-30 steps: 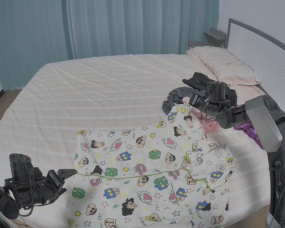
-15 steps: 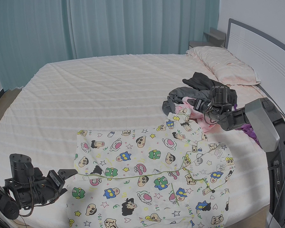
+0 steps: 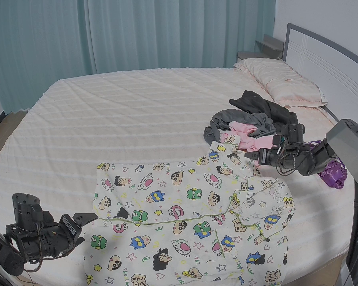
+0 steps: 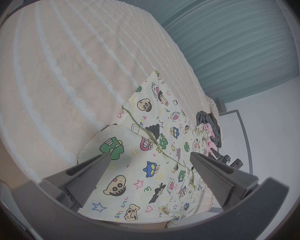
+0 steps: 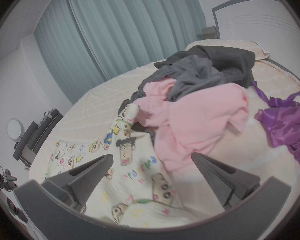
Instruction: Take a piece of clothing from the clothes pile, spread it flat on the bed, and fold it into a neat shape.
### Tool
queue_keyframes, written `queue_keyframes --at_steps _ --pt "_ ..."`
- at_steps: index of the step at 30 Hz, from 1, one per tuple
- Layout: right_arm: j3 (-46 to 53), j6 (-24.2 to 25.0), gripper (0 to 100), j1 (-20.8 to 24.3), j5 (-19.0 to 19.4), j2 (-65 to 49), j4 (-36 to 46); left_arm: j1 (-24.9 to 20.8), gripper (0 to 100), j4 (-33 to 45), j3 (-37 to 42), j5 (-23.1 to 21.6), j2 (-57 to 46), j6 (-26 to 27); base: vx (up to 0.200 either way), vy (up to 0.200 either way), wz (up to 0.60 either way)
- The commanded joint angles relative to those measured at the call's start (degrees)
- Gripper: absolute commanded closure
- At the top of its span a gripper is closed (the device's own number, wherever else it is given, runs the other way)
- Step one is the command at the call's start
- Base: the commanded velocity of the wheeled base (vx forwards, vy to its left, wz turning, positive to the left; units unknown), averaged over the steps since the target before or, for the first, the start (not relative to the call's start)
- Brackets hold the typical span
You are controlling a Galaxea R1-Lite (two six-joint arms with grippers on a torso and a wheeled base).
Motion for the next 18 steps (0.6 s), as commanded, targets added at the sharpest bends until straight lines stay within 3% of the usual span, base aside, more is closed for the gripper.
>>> queue_keyframes --at_steps 1,10,18 --pt "2.9 -0.9 0 -1.6 1.1 -2.3 0.3 -0.4 0 0.5 1.0 -0.1 -0.8 0.0 0.0 0.0 0.0" --pt "3.6 -1.0 0 -1.3 3.9 -0.8 2.7 -0.6 0 0.9 1.0 -0.1 -1.3 0.0 0.0 0.0 0.0" --pt "-0.7 -0.9 0 -0.1 3.8 4.0 2.7 -0.7 0 1.0 1.0 -0.3 -1.1 0.0 0.0 0.0 0.0"
